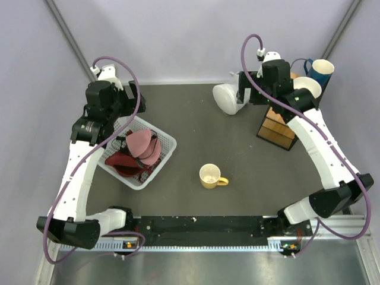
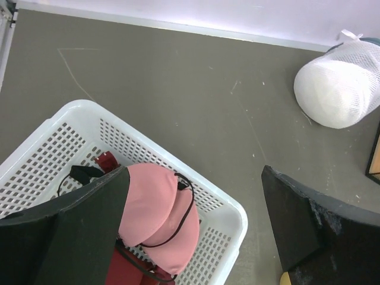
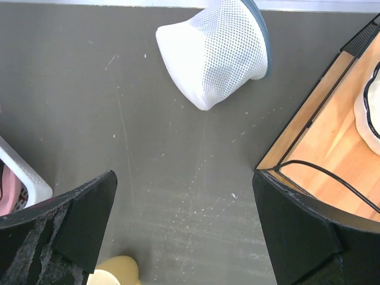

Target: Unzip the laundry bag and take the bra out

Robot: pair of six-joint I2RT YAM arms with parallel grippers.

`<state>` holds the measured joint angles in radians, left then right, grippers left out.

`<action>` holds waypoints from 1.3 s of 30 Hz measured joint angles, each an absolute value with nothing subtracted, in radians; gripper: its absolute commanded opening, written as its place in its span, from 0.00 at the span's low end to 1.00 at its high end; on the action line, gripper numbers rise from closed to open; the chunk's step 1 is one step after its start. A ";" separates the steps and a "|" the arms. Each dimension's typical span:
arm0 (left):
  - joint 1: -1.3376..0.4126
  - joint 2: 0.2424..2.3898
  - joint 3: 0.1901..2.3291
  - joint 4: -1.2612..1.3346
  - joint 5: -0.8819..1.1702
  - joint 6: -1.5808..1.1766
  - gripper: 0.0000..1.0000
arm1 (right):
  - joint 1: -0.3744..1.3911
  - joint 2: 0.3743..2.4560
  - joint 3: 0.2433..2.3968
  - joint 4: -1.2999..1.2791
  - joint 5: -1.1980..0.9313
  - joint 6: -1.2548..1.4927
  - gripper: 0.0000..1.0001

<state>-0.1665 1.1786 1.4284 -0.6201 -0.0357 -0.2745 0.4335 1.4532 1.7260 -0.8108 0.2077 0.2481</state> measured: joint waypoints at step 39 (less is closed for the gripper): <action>-0.214 1.268 1.489 -0.786 -0.147 -0.294 0.99 | 0.393 2.321 2.367 -0.829 -0.091 0.166 0.99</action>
